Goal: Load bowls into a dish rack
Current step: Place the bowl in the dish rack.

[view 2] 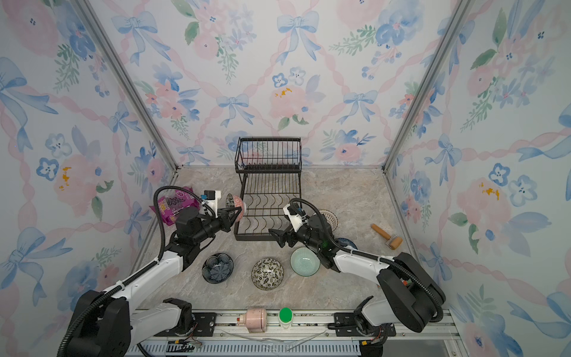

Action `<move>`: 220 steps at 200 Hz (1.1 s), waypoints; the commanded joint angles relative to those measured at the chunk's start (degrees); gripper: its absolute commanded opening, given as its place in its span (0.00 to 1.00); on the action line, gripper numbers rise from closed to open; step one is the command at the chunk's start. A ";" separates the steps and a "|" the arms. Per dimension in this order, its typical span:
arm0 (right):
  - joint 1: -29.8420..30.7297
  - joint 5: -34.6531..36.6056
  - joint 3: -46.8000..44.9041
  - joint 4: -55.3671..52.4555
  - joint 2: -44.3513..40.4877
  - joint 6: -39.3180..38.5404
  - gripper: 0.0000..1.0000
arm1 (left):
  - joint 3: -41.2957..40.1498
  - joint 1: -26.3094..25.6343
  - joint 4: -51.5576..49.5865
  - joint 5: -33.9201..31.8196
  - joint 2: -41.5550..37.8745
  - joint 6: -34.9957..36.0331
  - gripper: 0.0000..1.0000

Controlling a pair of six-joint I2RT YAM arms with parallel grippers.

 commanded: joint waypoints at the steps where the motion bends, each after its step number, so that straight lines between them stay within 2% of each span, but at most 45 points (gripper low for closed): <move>1: 0.15 -0.56 -0.55 1.16 -0.48 -0.48 0.96 | -1.15 0.24 10.10 3.18 -1.76 1.45 0.00; 30: 0.41 -0.94 -0.32 1.53 0.60 -0.15 0.96 | -1.92 0.24 11.44 4.98 -1.76 3.45 0.00; 63: 0.72 -1.05 -0.08 1.08 0.54 -0.74 0.96 | -0.88 0.26 13.64 13.13 2.41 5.04 0.00; 88: 0.66 -0.37 -0.25 0.18 -0.07 -1.96 0.96 | 0.22 0.03 16.19 16.42 5.45 5.01 0.00; 180: 0.14 -0.79 -0.72 0.95 -0.04 -2.02 0.96 | 0.85 -2.86 21.58 16.92 10.16 7.49 0.00; 220: -0.21 -0.47 -1.20 0.15 -1.64 -2.61 0.96 | 3.09 -3.09 25.69 18.95 15.14 6.38 0.00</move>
